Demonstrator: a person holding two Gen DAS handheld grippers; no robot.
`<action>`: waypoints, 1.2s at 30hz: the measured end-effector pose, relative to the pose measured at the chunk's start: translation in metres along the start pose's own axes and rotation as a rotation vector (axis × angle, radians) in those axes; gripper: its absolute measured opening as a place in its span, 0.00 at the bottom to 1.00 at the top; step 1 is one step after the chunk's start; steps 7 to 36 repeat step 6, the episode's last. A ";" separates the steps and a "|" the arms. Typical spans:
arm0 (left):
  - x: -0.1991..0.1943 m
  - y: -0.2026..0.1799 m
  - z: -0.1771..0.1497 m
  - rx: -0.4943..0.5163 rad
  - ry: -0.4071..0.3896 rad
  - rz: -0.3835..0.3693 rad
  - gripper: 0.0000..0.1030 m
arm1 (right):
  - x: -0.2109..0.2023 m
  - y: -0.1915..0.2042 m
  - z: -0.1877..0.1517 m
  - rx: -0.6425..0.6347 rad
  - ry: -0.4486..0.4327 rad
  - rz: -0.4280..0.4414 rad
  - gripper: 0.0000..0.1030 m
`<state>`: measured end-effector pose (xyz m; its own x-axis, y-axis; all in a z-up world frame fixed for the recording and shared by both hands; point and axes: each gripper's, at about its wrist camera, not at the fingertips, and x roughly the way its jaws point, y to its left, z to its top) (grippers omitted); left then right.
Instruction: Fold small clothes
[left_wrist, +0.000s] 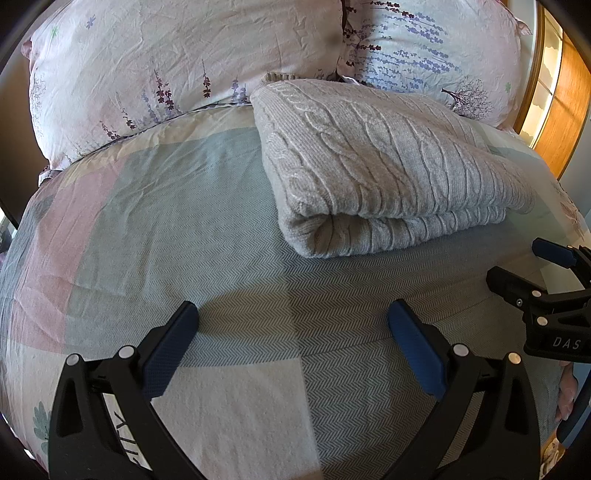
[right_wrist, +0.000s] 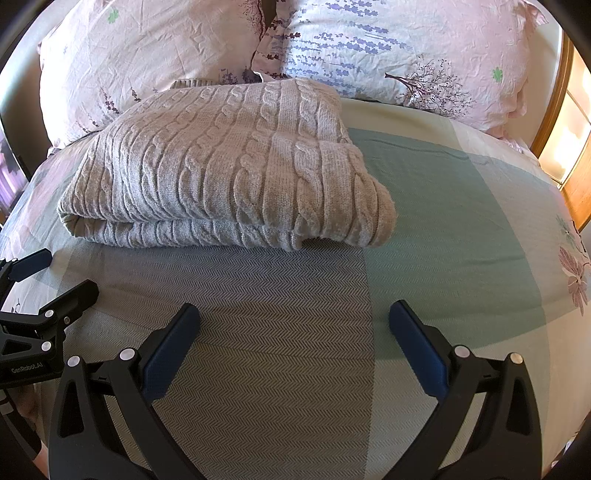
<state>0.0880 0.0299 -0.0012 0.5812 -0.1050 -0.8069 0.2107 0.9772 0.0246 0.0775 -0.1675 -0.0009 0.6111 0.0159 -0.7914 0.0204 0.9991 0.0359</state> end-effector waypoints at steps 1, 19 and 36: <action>0.000 -0.001 0.000 0.000 0.000 0.000 0.98 | 0.000 0.000 0.000 0.000 0.000 0.000 0.99; 0.000 -0.001 0.000 0.000 0.000 0.000 0.98 | 0.000 0.000 0.000 0.000 0.000 0.000 0.99; 0.000 -0.001 0.000 0.000 0.000 0.000 0.98 | 0.000 0.000 0.000 0.000 0.000 0.000 0.99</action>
